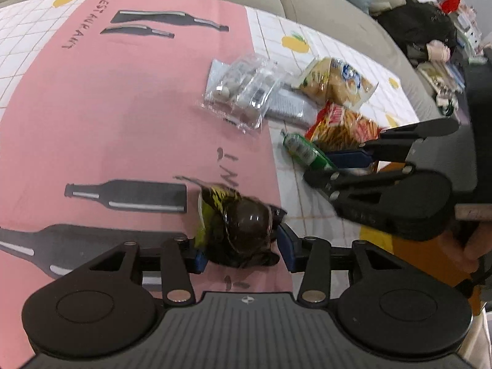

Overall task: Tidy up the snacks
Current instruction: 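Grasp the dark chocolate snack with the left tool while the right tool grasps the green sausage, then carry the chocolate snack and green sausage over the orange box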

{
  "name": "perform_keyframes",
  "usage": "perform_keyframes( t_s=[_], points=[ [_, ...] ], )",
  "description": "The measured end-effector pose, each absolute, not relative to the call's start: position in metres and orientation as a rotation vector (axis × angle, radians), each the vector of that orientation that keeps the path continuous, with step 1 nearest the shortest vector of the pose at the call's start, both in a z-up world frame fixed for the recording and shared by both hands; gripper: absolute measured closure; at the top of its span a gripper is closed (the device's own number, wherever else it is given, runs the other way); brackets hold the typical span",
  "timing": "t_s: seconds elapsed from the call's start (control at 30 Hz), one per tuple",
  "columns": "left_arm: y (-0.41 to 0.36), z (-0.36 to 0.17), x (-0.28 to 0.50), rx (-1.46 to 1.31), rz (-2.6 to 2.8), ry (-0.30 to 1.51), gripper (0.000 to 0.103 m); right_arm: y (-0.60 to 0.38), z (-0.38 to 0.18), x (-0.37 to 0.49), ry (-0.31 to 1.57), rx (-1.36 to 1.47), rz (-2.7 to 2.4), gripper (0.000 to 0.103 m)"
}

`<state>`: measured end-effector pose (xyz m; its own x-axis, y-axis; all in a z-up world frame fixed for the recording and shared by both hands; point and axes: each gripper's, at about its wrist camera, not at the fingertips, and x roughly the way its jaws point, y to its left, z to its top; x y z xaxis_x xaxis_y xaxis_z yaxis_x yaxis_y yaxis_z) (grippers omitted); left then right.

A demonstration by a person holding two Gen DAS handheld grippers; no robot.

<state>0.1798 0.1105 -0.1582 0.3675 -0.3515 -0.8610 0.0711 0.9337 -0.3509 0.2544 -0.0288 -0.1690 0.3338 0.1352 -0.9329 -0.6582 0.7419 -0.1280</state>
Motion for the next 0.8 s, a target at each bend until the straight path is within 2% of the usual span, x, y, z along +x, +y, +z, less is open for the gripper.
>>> perform_keyframes(
  t_s=[0.07, 0.47, 0.8],
  points=[
    [0.112, -0.159, 0.178, -0.286, -0.274, 1.159, 0.059, -0.030, -0.169, 0.254, 1.134, -0.517, 0.540, 0.082],
    [0.117, -0.154, 0.169, -0.348, -0.245, 1.114, 0.065, -0.038, -0.164, 0.213, 1.181, -0.315, 0.414, 0.083],
    [0.116, -0.136, 0.150, -0.367, -0.242, 1.075, 0.066, -0.060, -0.148, 0.171, 1.187, -0.125, 0.351, 0.083]
  ],
)
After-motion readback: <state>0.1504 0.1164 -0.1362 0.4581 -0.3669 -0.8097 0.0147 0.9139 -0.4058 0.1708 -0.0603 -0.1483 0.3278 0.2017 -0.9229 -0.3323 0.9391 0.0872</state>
